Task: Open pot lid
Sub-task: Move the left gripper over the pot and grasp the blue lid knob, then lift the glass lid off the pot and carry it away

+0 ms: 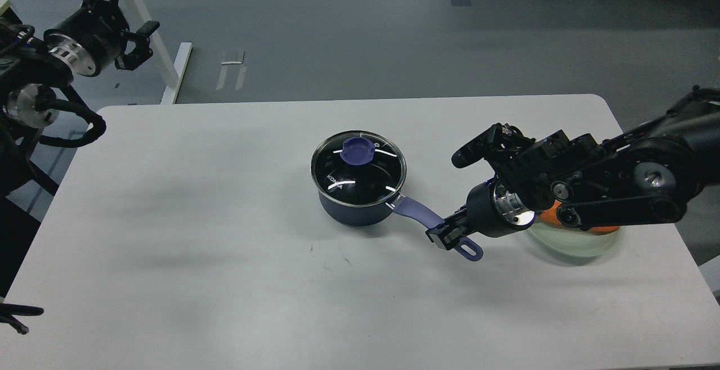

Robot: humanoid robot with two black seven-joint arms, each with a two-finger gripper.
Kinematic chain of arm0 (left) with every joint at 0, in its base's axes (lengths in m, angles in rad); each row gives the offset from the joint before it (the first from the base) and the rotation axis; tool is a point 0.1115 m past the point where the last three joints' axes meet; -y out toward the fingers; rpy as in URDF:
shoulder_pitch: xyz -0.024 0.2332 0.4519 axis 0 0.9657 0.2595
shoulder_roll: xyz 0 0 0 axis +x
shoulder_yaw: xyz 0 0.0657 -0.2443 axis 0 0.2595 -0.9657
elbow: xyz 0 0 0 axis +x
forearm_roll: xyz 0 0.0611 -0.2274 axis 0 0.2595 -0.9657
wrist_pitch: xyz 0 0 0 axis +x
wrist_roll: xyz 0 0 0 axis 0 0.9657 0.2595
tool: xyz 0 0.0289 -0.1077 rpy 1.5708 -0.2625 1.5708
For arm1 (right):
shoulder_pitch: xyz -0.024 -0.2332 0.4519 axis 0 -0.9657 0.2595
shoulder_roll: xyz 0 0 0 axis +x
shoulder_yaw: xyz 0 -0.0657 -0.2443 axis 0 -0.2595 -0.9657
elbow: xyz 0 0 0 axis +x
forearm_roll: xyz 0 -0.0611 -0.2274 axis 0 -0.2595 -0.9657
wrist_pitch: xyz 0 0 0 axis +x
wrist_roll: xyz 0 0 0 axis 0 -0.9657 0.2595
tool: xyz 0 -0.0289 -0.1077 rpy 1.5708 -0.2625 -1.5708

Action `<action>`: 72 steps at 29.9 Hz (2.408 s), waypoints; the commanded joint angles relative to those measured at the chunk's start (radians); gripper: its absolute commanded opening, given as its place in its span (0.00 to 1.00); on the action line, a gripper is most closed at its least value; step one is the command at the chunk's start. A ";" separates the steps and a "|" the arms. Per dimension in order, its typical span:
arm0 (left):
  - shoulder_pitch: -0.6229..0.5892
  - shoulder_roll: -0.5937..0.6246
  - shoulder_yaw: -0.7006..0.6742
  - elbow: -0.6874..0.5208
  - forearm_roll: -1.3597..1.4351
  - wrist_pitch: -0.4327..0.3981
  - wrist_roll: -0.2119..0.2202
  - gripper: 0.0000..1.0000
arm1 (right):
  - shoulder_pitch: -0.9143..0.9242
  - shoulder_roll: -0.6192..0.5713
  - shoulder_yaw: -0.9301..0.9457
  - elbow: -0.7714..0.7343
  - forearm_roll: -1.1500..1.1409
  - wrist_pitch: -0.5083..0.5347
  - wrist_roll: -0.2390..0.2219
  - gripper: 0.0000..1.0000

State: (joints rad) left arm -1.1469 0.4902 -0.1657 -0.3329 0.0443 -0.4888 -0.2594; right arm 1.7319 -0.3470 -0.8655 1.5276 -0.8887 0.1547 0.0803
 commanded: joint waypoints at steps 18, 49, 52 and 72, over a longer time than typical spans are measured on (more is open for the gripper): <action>-0.140 -0.100 0.034 -0.402 0.714 0.000 -0.004 0.97 | -0.002 0.000 0.010 0.000 0.010 0.002 0.002 0.25; -0.105 -0.197 0.419 -0.586 1.525 0.484 -0.069 0.93 | 0.000 0.023 0.010 -0.003 -0.001 0.003 0.001 0.25; -0.097 -0.197 0.425 -0.586 1.530 0.486 -0.080 0.93 | 0.002 0.023 0.010 -0.004 -0.001 0.003 0.002 0.25; -0.085 -0.197 0.491 -0.584 1.536 0.552 -0.098 0.64 | 0.011 0.020 0.010 -0.004 0.002 0.022 0.003 0.25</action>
State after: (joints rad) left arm -1.2317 0.2942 0.3217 -0.9185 1.5813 0.0514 -0.3556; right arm 1.7408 -0.3263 -0.8560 1.5226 -0.8878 0.1701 0.0827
